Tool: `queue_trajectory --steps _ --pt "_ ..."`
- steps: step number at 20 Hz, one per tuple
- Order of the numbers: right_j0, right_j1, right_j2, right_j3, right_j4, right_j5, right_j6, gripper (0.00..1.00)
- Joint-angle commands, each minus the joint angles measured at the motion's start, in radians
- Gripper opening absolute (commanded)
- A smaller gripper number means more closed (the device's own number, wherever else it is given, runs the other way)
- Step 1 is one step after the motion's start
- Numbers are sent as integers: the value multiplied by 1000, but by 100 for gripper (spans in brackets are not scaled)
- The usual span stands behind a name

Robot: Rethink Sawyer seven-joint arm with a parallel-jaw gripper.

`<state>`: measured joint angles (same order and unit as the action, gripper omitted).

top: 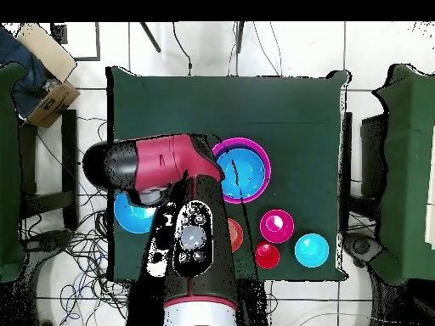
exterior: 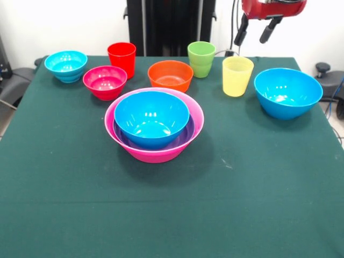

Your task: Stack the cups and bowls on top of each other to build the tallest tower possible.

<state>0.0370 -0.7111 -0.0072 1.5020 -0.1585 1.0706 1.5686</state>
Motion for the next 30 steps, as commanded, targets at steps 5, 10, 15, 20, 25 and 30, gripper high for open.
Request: queue_trajectory --steps 5,10,15,20,25,30 --pt "57 38 2 -50 -24 54 164 100" --pt "70 42 -6 -64 -18 63 153 100" --pt "82 25 -7 -42 -4 45 145 100" --pt "103 46 -15 -62 5 47 177 100" --pt "115 44 -17 -46 31 22 205 100" --pt "95 50 -1 -11 137 -21 290 100"
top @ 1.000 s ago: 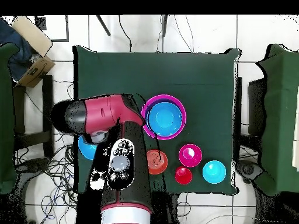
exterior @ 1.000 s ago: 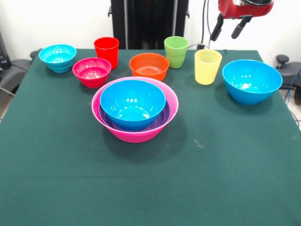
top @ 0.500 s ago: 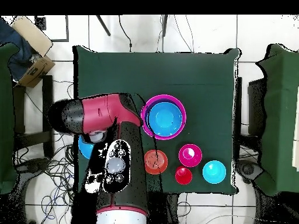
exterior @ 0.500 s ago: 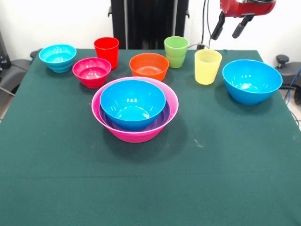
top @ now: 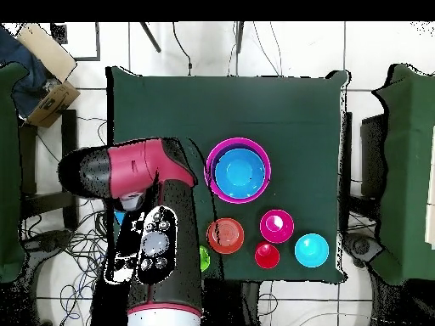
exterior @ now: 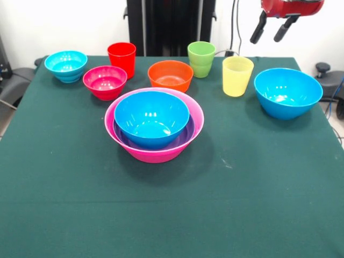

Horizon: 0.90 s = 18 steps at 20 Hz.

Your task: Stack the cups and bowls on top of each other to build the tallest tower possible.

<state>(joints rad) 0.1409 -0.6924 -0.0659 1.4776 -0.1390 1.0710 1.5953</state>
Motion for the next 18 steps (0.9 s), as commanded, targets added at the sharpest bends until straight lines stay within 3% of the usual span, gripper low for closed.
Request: queue_trajectory --steps 1,10,18 --pt "-14 29 61 24 128 -35 257 100" --pt "-19 22 72 94 145 -127 229 100" --pt "-108 124 96 94 121 -232 168 100"
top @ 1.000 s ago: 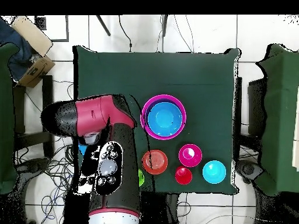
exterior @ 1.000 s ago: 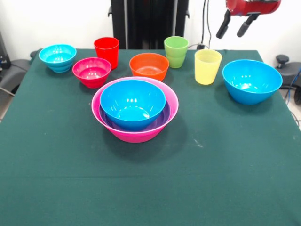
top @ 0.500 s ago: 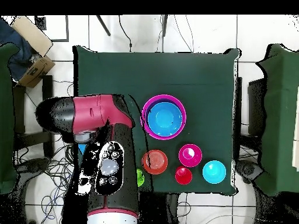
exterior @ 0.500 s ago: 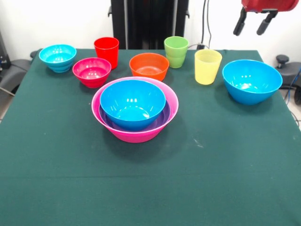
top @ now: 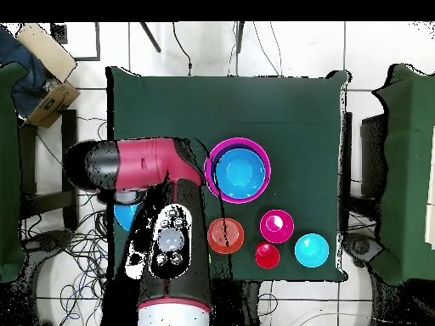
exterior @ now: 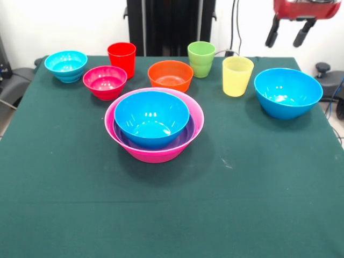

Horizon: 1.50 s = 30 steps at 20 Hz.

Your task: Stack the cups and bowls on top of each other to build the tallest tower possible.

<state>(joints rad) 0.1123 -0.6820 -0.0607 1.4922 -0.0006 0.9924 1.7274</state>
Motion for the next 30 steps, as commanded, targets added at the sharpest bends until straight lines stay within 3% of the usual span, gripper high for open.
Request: queue_trajectory --steps 1,11,22,30 --pt "-86 123 94 77 -20 -164 31 100" --pt "-115 103 117 93 -38 -157 -8 100" --pt "-33 63 86 -7 -44 49 36 100" --pt "-32 51 76 5 -56 44 14 100"
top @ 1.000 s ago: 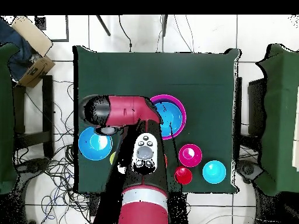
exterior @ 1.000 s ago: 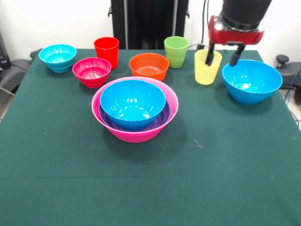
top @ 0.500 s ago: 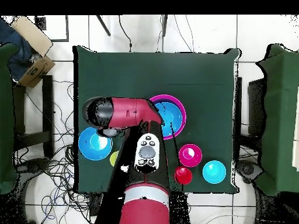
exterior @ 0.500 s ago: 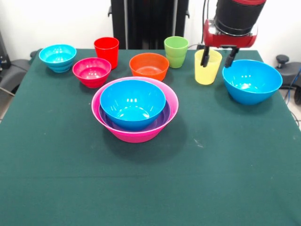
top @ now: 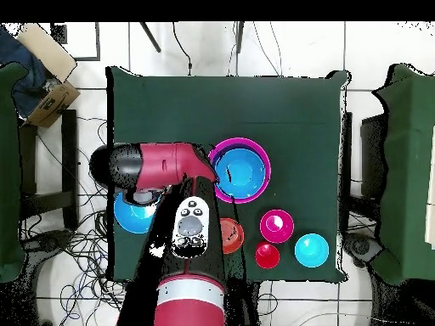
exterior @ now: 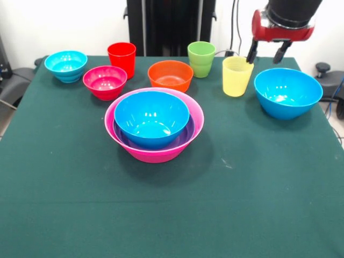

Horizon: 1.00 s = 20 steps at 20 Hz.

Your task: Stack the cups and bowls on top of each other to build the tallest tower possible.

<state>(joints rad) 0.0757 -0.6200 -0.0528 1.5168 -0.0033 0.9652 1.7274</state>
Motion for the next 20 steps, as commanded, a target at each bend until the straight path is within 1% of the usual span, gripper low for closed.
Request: queue_trajectory --steps 1,4,6,8,10,11,13,14,15,16,18,20 --pt "-1 -9 68 -10 -57 56 7 100" --pt "-17 8 67 8 -69 14 -7 100" --pt "-32 16 76 13 -70 19 -29 100" --pt "-40 37 76 6 -71 49 -29 100" --pt "-49 57 84 -2 -96 156 -83 100" --pt "-54 45 85 25 -87 102 -75 100" --pt "-127 -69 153 212 -10 -363 -31 100" --pt "-180 -125 210 299 7 -470 -64 100" --pt "-224 -163 258 367 12 -525 -95 100" --pt "-245 -181 280 400 -4 -562 -99 100" --pt "-266 -182 302 420 -50 -617 -71 100" --pt "-277 -190 323 422 -76 -661 -37 100"
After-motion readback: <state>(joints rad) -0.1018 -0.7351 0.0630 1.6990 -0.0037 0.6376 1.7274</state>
